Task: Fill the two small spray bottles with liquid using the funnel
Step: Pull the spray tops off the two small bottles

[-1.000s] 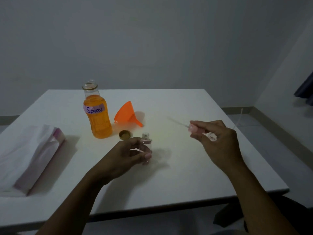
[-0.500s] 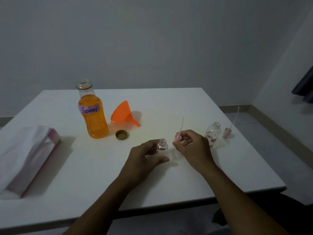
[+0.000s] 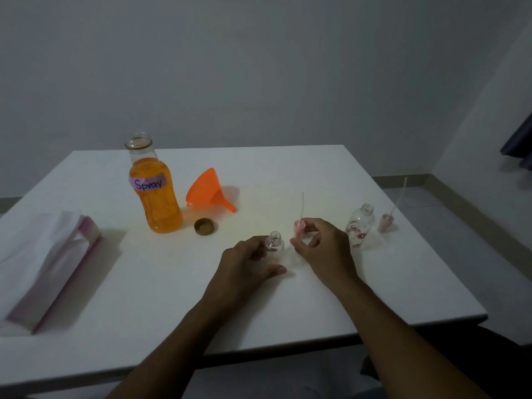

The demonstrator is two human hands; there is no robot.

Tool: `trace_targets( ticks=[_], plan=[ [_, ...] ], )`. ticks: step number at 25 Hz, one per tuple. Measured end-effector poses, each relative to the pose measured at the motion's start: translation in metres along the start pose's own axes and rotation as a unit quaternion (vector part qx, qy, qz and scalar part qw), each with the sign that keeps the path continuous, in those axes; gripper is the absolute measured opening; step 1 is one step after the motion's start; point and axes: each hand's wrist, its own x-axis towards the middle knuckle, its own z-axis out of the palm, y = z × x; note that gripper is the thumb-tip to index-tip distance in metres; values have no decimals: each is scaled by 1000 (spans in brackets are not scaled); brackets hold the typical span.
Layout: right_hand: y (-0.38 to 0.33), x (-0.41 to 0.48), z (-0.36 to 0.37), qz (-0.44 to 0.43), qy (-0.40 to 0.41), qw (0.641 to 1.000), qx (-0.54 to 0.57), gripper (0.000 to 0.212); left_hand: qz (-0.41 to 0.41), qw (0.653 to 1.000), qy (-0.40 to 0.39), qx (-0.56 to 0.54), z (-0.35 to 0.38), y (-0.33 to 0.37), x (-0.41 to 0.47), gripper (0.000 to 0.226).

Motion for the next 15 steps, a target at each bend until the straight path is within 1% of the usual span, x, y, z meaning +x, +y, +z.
trace_targets(
  ticks=[2, 4, 6, 7, 9, 10, 12, 14, 15],
  plan=[
    [-2, -6, -6, 38, -31, 999, 6, 50, -12, 1000, -12, -6, -3, 3, 0, 56],
    [-3, -16, -12, 71, -48, 996, 20, 58, -30, 999, -35, -21, -2, 3, -1, 63],
    [-8, -29, -22, 76, -61, 995, 39, 55, -47, 997, -55, -12, -10, 3, -6, 65],
    [-12, -35, -29, 71, -68, 994, 42, 52, -51, 997, -64, 10, -16, 2, -10, 65],
    [-21, -46, -44, 62, -67, 995, 47, 46, -51, 994, -74, 68, -35, 0, -19, 60],
    [-29, -51, -51, 53, -52, 996, 53, 42, -51, 992, -68, 90, -46, -1, -23, 54],
    [-47, -63, -60, 16, -5, 998, 67, 35, -60, 992, -30, 107, -71, -6, -31, 42],
    [-69, -76, -60, -43, 26, 995, 81, 30, -71, 992, 41, 100, -92, -13, -36, 31],
    [-80, -81, -55, -74, 26, 993, 85, 27, -81, 989, 84, 89, -101, -16, -36, 27]
  ],
)
